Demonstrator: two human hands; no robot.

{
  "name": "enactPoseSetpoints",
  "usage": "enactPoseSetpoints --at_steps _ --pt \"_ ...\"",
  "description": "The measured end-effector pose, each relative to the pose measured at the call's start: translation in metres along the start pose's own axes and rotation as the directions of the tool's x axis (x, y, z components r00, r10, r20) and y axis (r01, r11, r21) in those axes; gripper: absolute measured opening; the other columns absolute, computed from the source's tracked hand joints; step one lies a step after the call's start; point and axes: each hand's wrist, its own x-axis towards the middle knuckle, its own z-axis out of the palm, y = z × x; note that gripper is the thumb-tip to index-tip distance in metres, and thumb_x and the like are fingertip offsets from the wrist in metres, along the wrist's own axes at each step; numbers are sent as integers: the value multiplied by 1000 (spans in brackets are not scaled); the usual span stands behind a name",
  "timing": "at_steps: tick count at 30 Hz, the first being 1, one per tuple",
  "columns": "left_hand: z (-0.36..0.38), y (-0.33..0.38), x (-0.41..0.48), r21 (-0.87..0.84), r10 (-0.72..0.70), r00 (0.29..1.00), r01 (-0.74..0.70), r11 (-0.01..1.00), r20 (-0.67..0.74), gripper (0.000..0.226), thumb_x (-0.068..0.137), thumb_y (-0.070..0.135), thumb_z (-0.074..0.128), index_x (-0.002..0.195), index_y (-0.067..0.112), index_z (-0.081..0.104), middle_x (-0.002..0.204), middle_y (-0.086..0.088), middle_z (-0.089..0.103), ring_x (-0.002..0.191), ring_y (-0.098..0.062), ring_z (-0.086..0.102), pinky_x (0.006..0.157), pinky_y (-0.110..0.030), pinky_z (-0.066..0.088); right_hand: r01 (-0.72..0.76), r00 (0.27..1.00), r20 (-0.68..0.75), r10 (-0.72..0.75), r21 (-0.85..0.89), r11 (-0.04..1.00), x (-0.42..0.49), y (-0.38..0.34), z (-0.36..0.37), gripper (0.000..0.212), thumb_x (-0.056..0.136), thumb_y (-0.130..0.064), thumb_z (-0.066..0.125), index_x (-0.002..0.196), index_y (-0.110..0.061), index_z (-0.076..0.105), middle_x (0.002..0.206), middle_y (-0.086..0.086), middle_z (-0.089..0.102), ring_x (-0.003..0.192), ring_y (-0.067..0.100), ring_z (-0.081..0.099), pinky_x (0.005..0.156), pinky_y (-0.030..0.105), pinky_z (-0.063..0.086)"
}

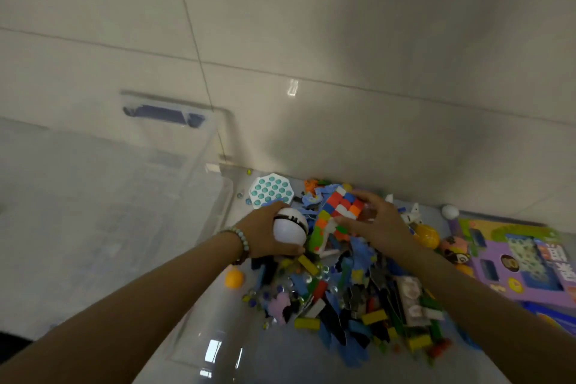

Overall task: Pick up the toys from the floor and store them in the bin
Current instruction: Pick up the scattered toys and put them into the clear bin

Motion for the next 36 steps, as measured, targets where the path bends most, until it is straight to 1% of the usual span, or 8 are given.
enactPoseSetpoints --at_steps 3,10,17,19,22,27,30,36 --pt "-55 17 -38 -58 -1 987 -8 998 -162 78 60 44 83 125 23 45 109 7 55 95 -11 55 78 -24 46 98 994 48 -98 10 995 -9 -71 9 55 73 -30 77 121 -27 50 107 -14 54 92 -2 57 64 8 51" --pt "-172 -38 -146 -76 -86 925 62 995 -370 67 59 37 85 116 22 53 107 6 59 93 -11 57 79 -24 45 292 937 180 -301 73 954 -12 -196 121 51 69 -18 81 113 -21 56 119 9 59 102 21 62 88 35 54" --pt "-161 -131 -192 -296 -271 874 156 942 -403 74 60 32 85 121 15 47 114 -3 55 86 6 54 71 -12 40 370 891 337 -304 -151 917 -2 -204 231 56 73 -32 78 121 -18 52 119 1 55 109 19 54 101 42 42" --pt "-146 -145 -193 -339 -308 872 179 924 -380 85 62 27 84 133 12 38 128 -8 49 105 0 54 83 -12 40 377 901 351 -257 -337 863 -4 -191 239 56 76 -41 73 125 -23 51 126 -3 54 117 17 49 111 41 26" --pt "-134 -155 -195 -385 -407 867 283 878 -289 107 68 24 82 147 11 12 151 -9 25 136 -22 32 109 -32 30 357 919 303 -252 -368 859 -5 -179 229 49 82 -40 67 126 -26 51 133 -6 51 125 14 44 117 42 10" --pt "-139 -131 -198 -255 -335 889 262 931 -311 106 68 42 78 148 19 12 155 -3 16 141 -22 22 114 -38 25 306 928 273 -253 -173 936 -21 -176 180 50 77 -31 74 121 -32 48 128 -5 48 116 9 46 98 23 37" --pt "-140 -93 -194 -196 -247 925 195 961 -290 100 70 45 76 147 22 17 155 -4 18 139 -24 27 112 -40 30 240 944 289 -159 -270 933 -33 -168 140 59 76 -35 75 127 -27 47 133 -2 43 122 16 45 102 31 40" --pt "-110 -22 -160 199 -66 977 107 974 -204 89 73 58 65 145 24 24 152 -1 26 138 -21 25 113 -37 24 135 921 381 80 -506 852 -51 -124 53 80 76 -51 68 143 -26 31 153 -2 23 137 21 32 109 40 35"
